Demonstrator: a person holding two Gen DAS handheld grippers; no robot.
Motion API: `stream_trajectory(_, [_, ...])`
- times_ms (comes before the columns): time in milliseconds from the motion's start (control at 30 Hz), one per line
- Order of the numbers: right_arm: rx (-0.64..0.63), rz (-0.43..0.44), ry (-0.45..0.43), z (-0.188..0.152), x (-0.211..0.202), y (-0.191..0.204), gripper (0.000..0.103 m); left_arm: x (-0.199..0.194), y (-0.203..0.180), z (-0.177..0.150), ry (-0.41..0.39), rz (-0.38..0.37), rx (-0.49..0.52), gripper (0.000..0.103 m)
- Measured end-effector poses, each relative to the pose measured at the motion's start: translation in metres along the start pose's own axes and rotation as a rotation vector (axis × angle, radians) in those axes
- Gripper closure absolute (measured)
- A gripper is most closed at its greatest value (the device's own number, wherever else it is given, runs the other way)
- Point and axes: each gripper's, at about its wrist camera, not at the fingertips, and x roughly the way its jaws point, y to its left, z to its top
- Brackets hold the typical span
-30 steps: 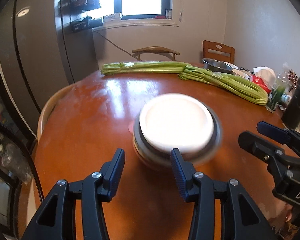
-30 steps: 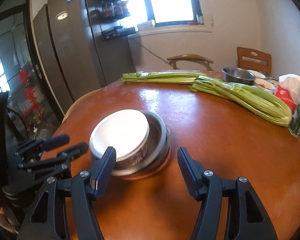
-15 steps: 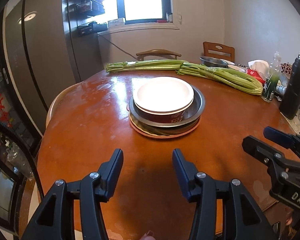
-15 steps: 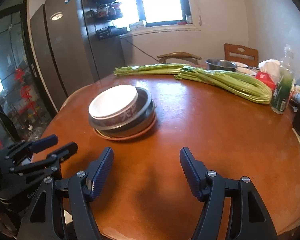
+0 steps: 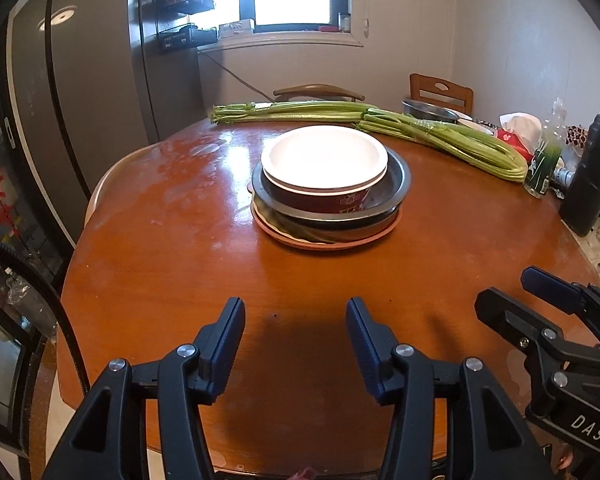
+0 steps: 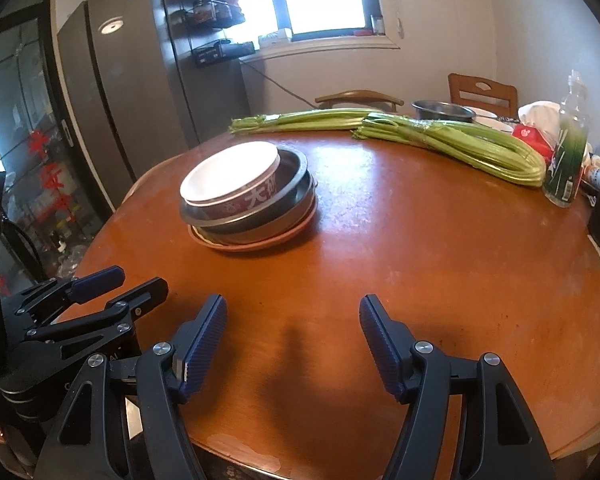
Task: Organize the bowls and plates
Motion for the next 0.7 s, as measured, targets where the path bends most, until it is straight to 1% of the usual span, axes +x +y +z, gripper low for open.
stream_trajectory(267, [-0.002, -0.004, 0.019, -0.0033, 0.0063, 0.0002, 0.032, 0.0047, 0.0032, 0.0, 0.008, 0.002, -0.007, 0.051])
stream_trajectory(700, [-0.003, -0.008, 0.019, -0.0016, 0.0061, 0.0003, 0.032, 0.0058, 0.0026, 0.0012, 0.005, 0.006, -0.002, 0.051])
